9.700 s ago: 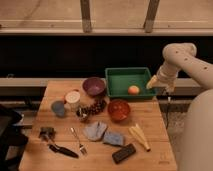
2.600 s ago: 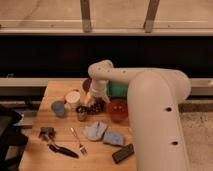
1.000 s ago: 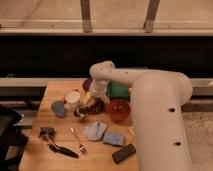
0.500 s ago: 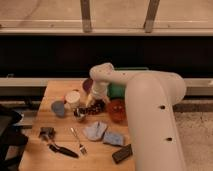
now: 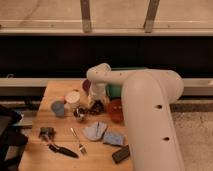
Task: Place grapes in paper cup
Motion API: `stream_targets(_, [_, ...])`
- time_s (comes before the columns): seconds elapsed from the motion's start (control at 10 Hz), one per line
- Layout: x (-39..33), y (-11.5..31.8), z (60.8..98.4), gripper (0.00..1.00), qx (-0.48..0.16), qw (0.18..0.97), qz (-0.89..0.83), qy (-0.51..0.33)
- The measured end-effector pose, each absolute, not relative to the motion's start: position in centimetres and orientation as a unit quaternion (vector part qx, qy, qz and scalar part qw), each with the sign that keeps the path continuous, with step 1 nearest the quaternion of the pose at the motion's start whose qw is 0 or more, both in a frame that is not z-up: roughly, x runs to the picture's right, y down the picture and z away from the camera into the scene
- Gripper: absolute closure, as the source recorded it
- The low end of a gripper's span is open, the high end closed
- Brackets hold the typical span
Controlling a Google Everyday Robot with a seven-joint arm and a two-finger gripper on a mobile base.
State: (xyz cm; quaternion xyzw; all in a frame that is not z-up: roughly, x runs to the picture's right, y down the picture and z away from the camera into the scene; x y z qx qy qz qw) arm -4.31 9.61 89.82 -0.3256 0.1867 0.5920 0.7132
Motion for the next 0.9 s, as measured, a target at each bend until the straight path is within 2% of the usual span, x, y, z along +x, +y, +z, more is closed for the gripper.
stream_targets(0.3, [-4.7,9.6,89.6,0.97,-0.331,0.727,0.576,0.173])
stream_targets(0.4, [-5.2,9.2,89.3,1.00,-0.333,0.735,0.568,0.164])
stream_targets(0.9, [-6.6,4.6,84.8,1.00,-0.330,0.760,0.550,0.101])
